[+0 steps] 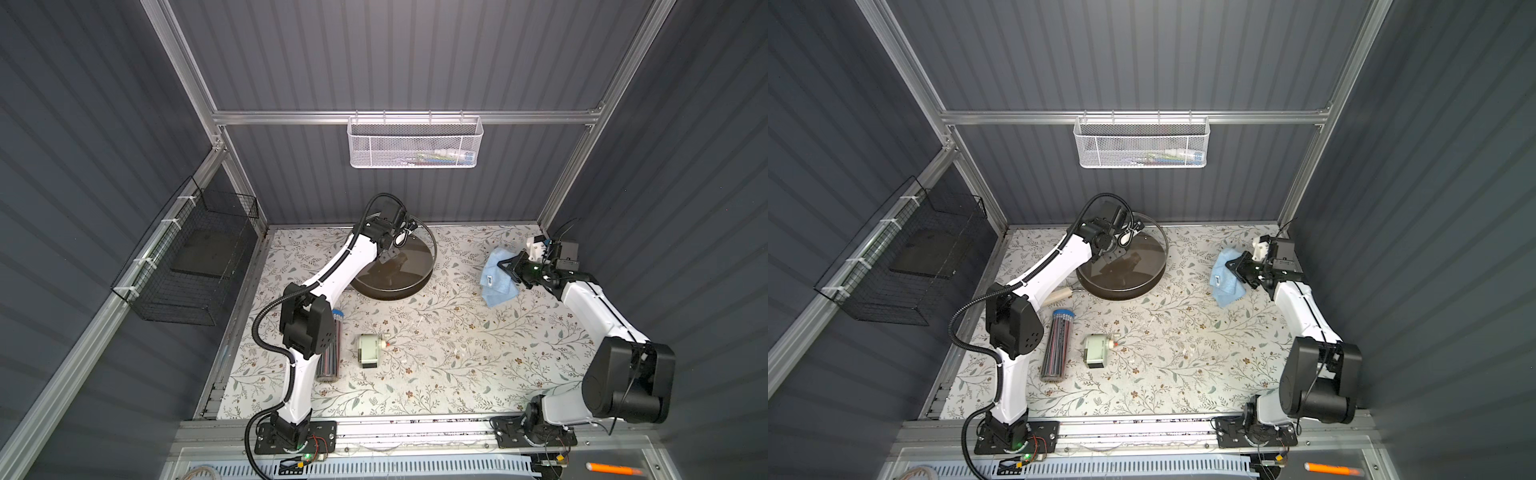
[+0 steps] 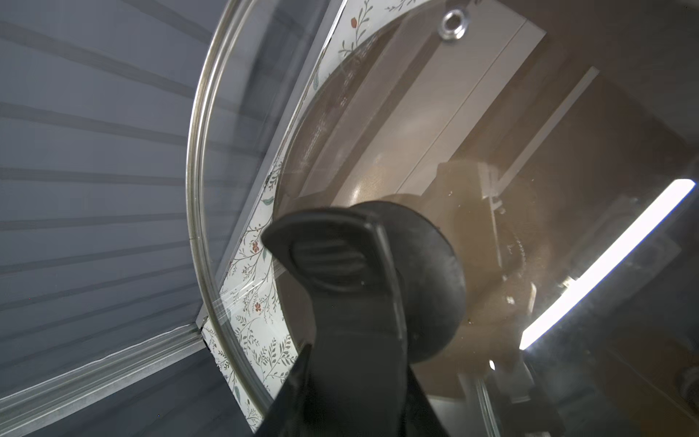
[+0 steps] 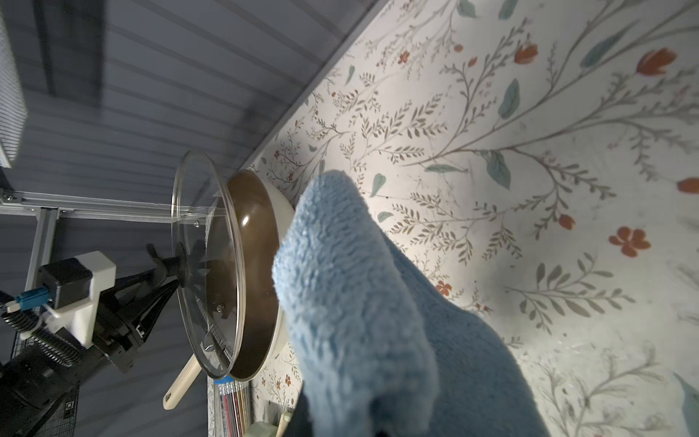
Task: Wipe the pot lid with a cloth
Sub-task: Place the pot lid on the cooking pot.
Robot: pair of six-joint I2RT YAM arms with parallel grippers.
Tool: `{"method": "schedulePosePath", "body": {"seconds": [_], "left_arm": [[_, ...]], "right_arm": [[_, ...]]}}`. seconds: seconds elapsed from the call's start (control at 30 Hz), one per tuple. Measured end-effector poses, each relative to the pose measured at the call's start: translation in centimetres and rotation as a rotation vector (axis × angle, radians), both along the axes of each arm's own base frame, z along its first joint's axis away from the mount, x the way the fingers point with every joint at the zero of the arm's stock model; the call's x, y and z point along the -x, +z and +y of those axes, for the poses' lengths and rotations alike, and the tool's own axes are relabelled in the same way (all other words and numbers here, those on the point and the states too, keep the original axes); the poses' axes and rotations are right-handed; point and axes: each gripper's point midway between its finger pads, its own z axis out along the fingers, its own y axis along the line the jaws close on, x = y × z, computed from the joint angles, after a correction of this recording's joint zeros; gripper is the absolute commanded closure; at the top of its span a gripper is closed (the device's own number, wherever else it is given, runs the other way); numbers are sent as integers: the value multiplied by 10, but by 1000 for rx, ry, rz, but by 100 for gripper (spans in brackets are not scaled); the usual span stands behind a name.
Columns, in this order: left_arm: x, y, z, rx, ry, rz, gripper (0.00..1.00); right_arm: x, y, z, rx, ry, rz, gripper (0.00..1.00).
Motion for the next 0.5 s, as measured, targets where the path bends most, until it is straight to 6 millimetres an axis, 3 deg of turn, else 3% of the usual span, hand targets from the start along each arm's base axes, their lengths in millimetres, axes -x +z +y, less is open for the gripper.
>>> {"method": "schedulePosePath", "body": {"seconds": [0.27,0.5], "left_arm": [[4,-22,1,-13,-4,45,100],[4,-29,2,-11,-3,62,100]], "right_arm": [[-2,2,5,-4,7,-12,100],[-3,2,5,-4,0,-9,100]]}}
